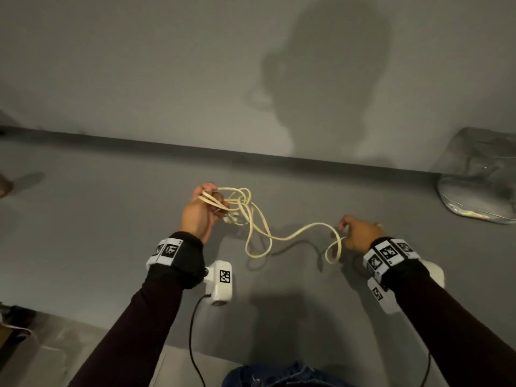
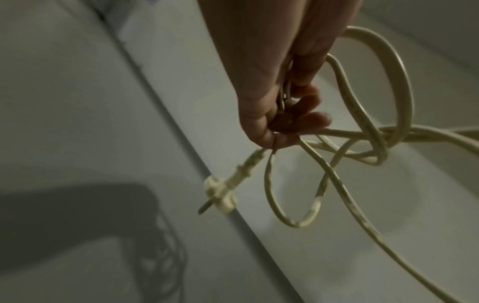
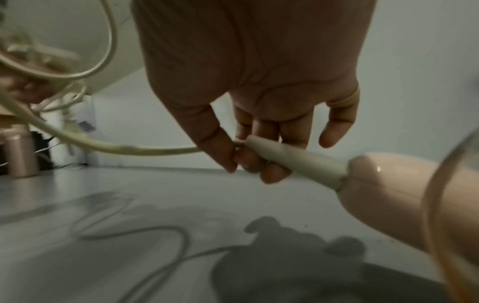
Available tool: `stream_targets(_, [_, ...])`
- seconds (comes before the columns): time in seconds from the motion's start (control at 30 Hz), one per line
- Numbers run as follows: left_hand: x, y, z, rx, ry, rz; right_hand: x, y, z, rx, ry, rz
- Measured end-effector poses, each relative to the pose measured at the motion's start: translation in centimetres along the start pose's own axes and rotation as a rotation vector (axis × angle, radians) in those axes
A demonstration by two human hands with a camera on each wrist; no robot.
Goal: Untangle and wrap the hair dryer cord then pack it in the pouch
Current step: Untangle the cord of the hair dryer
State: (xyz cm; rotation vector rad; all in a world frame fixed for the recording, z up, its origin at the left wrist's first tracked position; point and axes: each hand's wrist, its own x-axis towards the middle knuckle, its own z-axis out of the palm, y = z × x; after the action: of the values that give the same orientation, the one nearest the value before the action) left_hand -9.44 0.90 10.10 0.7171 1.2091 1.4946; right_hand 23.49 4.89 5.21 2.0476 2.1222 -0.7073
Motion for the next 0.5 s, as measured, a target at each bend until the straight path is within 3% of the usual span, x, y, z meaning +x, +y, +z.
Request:
stream_targets(0.2, [-1.6,0.6,2.4,-0.058,-0.241,0.028,-0.2,-0.8,1.9,0.077,-0.155,-0.099])
stream_targets(0.37, [-2.3,0.4,3.6,-0.099,-0.357,0.024,-2.9,-6.4,-2.3,0.745,0.199,-0.335])
stream_targets(0.43, [-2.4,0.2,4.3,-0.070,-0.362,0.042,-4.2,-9.2,-4.1,0.857,0.175,-0.463])
stream_targets(0.5, [-2.5,-0.2,4.8,-0.013,-0.356,0.080,-4.7,-11.2,-4.5,0.935,0.055,-0.516])
